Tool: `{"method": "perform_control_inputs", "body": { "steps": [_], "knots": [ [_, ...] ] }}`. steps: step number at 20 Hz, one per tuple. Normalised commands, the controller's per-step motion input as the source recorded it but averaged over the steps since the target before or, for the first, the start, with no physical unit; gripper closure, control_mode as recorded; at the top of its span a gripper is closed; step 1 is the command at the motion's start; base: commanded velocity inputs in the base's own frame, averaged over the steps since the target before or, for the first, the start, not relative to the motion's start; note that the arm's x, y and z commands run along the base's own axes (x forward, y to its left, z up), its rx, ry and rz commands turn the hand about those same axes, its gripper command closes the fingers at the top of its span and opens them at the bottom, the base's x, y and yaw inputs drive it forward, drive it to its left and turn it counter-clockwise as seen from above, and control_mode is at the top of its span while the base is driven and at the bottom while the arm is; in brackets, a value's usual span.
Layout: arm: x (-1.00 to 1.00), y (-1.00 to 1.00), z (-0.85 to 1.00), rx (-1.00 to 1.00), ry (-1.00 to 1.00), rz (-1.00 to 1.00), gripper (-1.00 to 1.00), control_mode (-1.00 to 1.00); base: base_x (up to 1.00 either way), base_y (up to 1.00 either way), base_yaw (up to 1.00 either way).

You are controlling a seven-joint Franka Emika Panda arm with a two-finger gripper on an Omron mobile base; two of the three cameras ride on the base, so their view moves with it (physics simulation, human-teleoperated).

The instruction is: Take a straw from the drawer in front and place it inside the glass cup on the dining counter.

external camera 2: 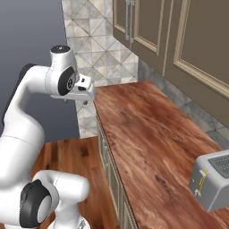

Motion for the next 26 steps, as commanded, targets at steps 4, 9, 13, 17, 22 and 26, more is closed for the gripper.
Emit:
{"method": "perform_control_inputs", "body": {
  "steps": [4, 9, 13, 17, 22, 26],
  "knots": [
    [0.03, 0.69, -0.70, -0.23, 0.16, 0.01, -1.00, -1.00, 0.00, 0.00, 0.00],
    [0.10, 1.00, -0.64, -0.37, 0.15, 0.00, -1.00, -1.00, 0.00, 0.00, 0.00],
    [0.37, 0.85, -0.80, -0.35, 0.19, 0.05, -1.00, -1.00, 0.00, 0.00, 0.00],
    [0.47, 0.44, -0.97, -0.38, 0.24, 0.08, -1.00, -1.00, 0.00, 0.00, 0.00],
    [0.44, 0.12, -0.76, -0.29, 0.14, 0.11, -1.00, -1.00, 0.00, 0.00, 0.00],
    [0.54, 0.00, -0.35, -0.26, 0.05, 0.18, -1.00, -1.00, 0.00, 0.00, 0.00]
  ]
}}
